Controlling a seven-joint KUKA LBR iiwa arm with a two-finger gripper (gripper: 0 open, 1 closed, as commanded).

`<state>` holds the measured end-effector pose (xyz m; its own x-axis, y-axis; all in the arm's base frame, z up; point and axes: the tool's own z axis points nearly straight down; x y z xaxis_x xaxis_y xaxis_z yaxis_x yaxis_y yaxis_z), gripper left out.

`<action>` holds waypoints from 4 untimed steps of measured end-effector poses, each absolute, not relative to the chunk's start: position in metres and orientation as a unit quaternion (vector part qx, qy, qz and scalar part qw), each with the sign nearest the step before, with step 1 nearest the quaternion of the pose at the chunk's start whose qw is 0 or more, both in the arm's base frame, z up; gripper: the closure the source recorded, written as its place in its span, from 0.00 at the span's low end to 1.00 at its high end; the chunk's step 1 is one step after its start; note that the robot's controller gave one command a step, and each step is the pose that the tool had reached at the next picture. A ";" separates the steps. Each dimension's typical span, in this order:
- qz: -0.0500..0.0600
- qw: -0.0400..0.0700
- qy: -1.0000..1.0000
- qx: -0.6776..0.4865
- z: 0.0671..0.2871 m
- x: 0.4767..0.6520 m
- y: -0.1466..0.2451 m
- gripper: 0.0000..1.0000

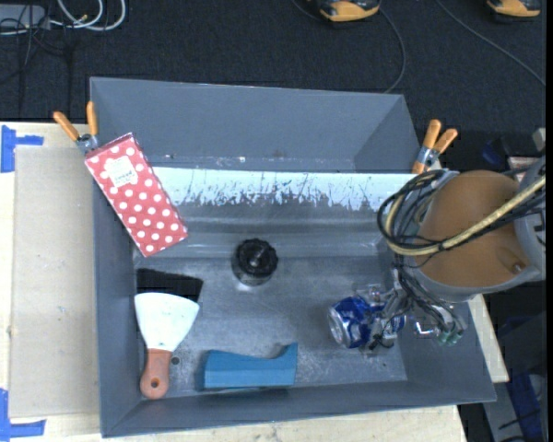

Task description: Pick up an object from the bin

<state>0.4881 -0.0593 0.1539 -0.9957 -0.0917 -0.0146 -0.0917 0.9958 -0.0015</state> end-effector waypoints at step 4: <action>-0.001 0.011 0.999 -0.039 0.151 0.514 -0.054 1.00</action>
Offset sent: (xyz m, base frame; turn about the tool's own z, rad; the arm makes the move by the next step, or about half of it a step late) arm 0.0221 0.0110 -0.0839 0.0300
